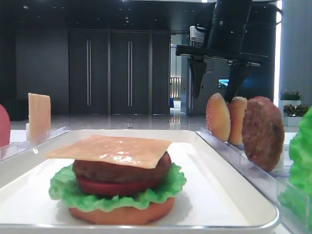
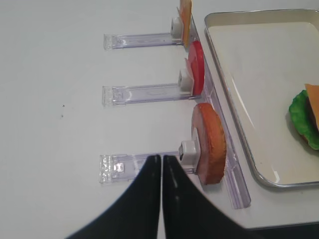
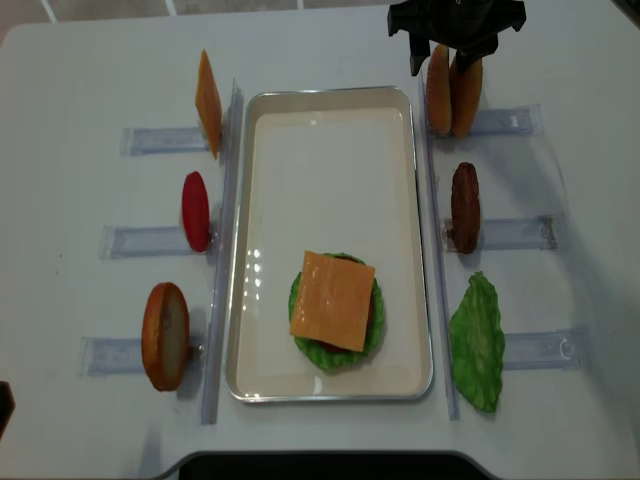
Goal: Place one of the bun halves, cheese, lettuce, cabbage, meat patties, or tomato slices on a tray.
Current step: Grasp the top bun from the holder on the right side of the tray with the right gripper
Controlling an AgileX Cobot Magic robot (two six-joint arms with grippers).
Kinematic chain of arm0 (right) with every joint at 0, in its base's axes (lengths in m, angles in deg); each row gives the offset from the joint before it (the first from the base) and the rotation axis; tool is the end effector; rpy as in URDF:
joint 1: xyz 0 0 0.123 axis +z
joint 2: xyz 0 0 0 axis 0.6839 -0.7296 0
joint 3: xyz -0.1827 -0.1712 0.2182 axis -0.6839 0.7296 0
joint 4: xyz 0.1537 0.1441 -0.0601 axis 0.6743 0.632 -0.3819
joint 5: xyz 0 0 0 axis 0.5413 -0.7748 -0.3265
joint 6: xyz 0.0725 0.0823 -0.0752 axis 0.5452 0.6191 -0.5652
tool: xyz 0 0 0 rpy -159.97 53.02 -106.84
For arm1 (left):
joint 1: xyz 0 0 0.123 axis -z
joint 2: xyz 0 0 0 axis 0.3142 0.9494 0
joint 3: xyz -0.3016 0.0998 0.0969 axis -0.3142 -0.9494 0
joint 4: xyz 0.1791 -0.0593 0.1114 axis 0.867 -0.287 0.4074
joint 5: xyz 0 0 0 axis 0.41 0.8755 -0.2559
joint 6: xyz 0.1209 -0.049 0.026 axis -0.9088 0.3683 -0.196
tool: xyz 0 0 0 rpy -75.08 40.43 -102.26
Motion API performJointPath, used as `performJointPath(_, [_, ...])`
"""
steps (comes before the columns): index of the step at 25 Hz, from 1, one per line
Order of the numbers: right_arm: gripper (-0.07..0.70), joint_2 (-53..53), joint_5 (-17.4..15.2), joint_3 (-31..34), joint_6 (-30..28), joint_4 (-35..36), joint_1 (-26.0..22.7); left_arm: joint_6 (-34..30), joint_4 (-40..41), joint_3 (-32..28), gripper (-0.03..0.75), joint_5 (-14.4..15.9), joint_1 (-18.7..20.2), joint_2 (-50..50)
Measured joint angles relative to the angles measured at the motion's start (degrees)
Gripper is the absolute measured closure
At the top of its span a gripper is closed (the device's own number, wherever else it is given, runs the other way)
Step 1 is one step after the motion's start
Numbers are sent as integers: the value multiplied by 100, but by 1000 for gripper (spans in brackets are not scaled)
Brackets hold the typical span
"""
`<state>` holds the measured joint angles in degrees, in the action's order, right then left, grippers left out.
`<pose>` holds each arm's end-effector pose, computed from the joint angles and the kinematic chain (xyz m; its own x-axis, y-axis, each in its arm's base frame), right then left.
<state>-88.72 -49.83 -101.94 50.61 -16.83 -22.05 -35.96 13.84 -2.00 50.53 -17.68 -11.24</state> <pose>0.4380 0.1776 0.2417 -0.9531 -0.0980 -0.2863 -0.1409 0.9810 0.1333 -0.0477 -0.0046 0.2289 -0.5056 0.0302 -0.8622 0.0563 0.9984 0.0020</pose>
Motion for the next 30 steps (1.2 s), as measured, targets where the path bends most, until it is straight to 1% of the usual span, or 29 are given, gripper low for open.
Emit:
performJointPath(8, [166, -11, 50, 0, 0, 7, 0, 0, 0, 0, 715, 0, 0, 0])
performJointPath(12, [166, -18, -34, -7, 6, 7, 0, 0, 0, 0, 715, 0, 0, 0])
performJointPath(19, [166, -18, -85, -7, 161, -11, 25, 0, 0, 0, 715, 0, 0, 0])
performJointPath(24, [166, -63, -222, -7, 280, -4, 69, 0, 0, 0, 715, 0, 0, 0])
performJointPath(30, [172, -68, -180, -7, 284, 0, 69, 0, 0, 0, 715, 0, 0, 0])
